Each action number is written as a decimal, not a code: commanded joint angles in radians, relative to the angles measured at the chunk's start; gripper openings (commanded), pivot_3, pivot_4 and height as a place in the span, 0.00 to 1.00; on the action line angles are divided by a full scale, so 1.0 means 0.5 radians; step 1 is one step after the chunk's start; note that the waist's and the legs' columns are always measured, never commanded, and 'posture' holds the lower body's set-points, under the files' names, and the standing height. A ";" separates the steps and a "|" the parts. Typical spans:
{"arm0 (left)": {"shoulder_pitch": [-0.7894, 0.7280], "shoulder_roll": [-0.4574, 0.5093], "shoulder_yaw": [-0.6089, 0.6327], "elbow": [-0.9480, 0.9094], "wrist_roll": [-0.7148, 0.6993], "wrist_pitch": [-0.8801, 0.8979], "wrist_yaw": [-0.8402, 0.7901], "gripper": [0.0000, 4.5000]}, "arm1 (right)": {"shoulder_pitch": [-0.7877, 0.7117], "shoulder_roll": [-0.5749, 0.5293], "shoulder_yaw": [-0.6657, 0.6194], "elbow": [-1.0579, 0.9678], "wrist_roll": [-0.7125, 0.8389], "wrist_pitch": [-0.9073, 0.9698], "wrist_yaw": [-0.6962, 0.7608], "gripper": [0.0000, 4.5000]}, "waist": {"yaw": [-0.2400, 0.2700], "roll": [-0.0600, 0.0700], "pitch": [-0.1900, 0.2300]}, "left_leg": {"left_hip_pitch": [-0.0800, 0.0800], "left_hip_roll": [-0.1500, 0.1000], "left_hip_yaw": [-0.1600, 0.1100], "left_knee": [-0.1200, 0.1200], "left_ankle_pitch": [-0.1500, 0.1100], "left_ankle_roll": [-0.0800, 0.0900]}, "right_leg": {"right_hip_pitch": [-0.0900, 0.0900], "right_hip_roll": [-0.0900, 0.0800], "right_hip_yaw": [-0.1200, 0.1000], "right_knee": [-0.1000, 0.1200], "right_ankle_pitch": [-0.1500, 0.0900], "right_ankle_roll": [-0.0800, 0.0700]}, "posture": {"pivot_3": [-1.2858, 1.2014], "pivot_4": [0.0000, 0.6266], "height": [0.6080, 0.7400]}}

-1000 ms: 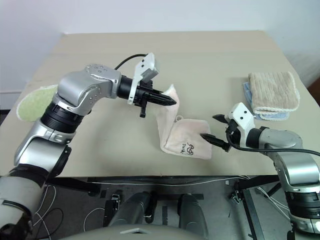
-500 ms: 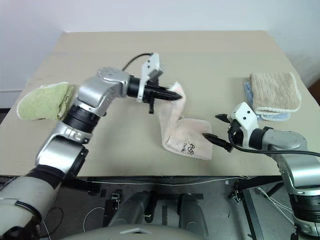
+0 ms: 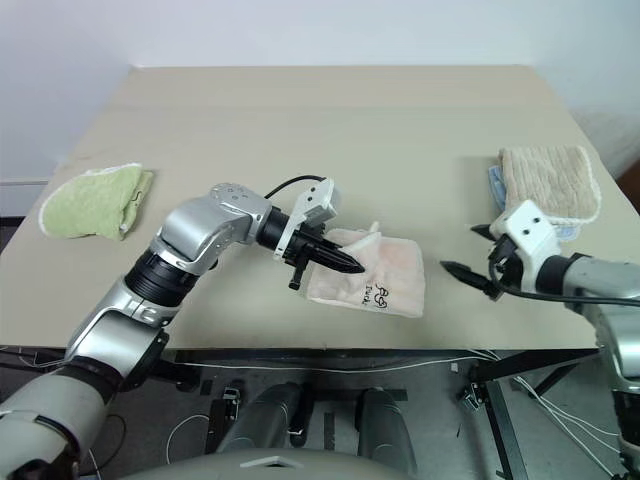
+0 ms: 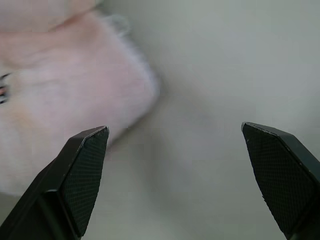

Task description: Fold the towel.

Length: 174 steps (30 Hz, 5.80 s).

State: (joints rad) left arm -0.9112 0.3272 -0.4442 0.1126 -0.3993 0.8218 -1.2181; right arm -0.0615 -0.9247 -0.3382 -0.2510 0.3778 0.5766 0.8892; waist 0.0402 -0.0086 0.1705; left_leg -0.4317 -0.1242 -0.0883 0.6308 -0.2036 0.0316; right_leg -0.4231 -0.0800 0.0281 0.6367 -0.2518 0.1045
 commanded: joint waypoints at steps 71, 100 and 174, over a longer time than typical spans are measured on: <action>0.403 -0.252 0.529 -0.124 0.044 -0.654 0.524 0.01 | -0.478 0.594 0.296 -0.157 0.605 0.314 -0.292 0.00 | -0.006 0.003 -0.002 | 0.007 0.000 0.003 0.002 0.000 0.000 | 0.001 0.001 0.003 0.010 0.001 0.002 | 0.52 0.24 1.00; 0.723 -0.231 0.275 0.227 0.200 -0.615 0.434 0.01 | -0.191 1.005 0.605 0.395 0.372 0.152 -0.292 0.00 | -0.068 -0.002 -0.011 | 0.050 0.001 -0.002 -0.004 -0.004 -0.004 | 0.053 0.002 -0.001 -0.006 -0.005 -0.006 | 0.52 0.24 1.00; 0.234 -0.708 1.437 0.750 -1.397 1.585 2.369 0.01 | -0.048 -0.056 0.123 -0.103 0.399 0.263 0.095 1.00 | -0.051 -0.005 -0.008 | 0.017 -0.001 -0.004 -0.002 -0.007 -0.001 | 0.023 -0.002 -0.005 -0.011 0.000 0.006 | 0.52 0.24 1.00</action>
State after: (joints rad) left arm -0.7888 -0.0321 0.2668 0.4911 -1.0992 1.6094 -0.0202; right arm -0.0837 -0.9419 -0.2364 -0.2715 0.5708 0.7123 0.9418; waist 0.0145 -0.0112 0.1667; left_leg -0.4234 -0.1249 -0.0902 0.6296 -0.2071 0.0313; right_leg -0.4115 -0.0811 0.0255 0.6310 -0.2519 0.1077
